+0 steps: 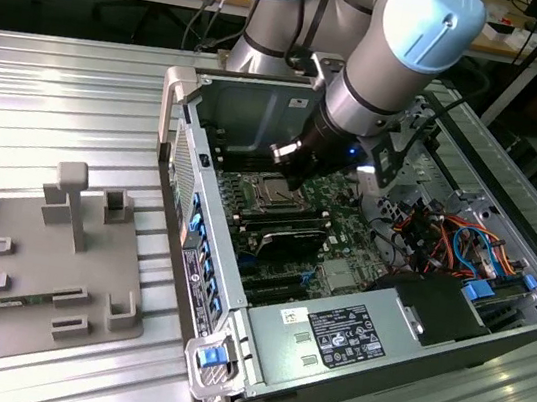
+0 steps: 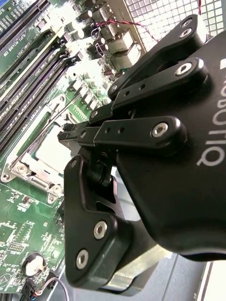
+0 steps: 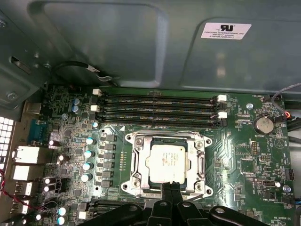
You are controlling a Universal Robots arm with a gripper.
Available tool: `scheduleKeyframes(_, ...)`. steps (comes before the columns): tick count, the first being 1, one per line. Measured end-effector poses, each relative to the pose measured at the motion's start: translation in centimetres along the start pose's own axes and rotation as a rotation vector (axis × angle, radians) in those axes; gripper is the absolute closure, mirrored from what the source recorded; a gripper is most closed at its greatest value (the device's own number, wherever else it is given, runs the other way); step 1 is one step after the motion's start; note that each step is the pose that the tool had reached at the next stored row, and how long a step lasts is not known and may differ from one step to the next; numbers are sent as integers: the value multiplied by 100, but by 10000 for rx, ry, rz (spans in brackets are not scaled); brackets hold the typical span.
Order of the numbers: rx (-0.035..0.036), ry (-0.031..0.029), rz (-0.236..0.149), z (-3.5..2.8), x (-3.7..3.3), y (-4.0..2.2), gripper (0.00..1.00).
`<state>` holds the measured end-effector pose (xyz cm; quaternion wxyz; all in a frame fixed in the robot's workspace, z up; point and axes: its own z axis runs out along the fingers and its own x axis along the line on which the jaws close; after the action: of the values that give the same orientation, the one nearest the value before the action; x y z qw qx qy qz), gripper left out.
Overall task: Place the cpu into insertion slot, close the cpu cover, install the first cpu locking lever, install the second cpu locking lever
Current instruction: 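Install the second cpu locking lever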
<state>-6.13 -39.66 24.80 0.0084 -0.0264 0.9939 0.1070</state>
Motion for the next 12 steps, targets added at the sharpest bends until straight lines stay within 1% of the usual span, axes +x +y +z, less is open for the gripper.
scheduleKeyframes(10,0,0,0,0,-30,-2,89)
scheduleKeyframes(11,0,-1,0,1,-42,-2,89)
scheduleKeyframes(12,1,1,-1,1,-70,-3,89)
